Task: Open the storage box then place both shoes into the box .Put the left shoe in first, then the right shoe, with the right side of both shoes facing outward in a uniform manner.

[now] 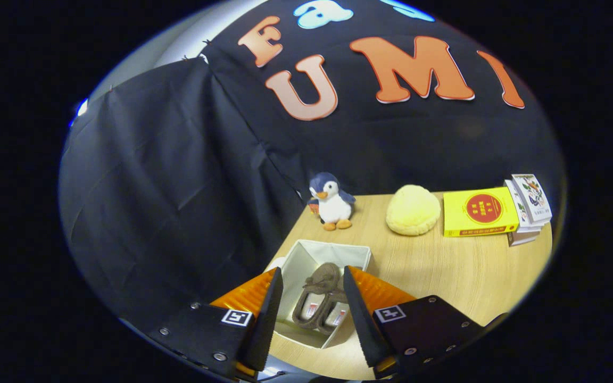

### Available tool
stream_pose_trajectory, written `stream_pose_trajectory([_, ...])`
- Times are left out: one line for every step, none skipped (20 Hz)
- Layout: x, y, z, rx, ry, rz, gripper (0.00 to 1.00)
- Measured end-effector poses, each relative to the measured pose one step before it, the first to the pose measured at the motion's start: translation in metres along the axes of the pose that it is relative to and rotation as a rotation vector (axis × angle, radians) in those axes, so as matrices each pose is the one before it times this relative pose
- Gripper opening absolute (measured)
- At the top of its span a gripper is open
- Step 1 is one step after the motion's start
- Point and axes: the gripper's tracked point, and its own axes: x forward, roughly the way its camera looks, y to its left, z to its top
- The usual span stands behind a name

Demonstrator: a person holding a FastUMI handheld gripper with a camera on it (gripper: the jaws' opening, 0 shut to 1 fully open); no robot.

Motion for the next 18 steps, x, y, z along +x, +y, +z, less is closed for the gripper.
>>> stream_pose_trajectory([-0.01087, -0.00445, 0.00753, -0.01048, -0.03647, 0.00008, 0.74])
stream_pose_trajectory([-0.01219, -0.00517, 0.00715, -0.00988, -0.03538, -0.00226, 0.76])
stream_pose_trajectory([-0.01132, -0.00604, 0.00982, -0.01595, -0.04417, 0.00036, 0.80])
stream_pose_trajectory([-0.00892, -0.00743, 0.00875, -0.01987, -0.04304, -0.00101, 0.81])
stream_pose_trajectory([-0.01031, -0.01048, 0.00520, -0.01386, -0.03141, -0.01240, 0.84])
stream_pose_trajectory([-0.01023, -0.01133, 0.00287, -0.01087, -0.02991, -0.01827, 0.86])
stream_pose_trajectory([-0.00950, -0.01066, 0.00485, -0.01391, -0.02875, -0.02048, 0.88])
stream_pose_trajectory([-0.00914, -0.01124, 0.00601, -0.01716, -0.03007, -0.02487, 0.89])
stream_pose_trajectory([-0.00876, -0.01168, 0.00730, -0.01695, -0.03646, -0.02903, 0.90])
stream_pose_trajectory([-0.00907, -0.01103, 0.00944, -0.01923, -0.04337, -0.02898, 0.90])
stream_pose_trajectory([-0.00807, -0.01119, 0.01211, -0.01903, -0.04728, -0.02803, 0.91])
stream_pose_trajectory([-0.00801, -0.01154, 0.00754, -0.01922, -0.03751, -0.03230, 0.91])
stream_pose_trajectory([-0.00624, -0.01399, 0.00361, -0.01256, -0.01391, -0.03738, 0.91])
stream_pose_trajectory([-0.00827, -0.01142, 0.00102, -0.00822, -0.00517, -0.02790, 0.92])
stream_pose_trajectory([-0.00374, -0.00959, 0.00398, -0.00431, -0.01604, -0.02071, 0.92])
stream_pose_trajectory([-0.00308, -0.00886, 0.00666, -0.00375, -0.02223, -0.01922, 0.92])
stream_pose_trajectory([-0.00432, -0.00832, 0.00781, -0.00195, -0.02756, -0.02030, 0.93])
stream_pose_trajectory([-0.00554, -0.00911, 0.00520, -0.00386, -0.02439, -0.02053, 0.93])
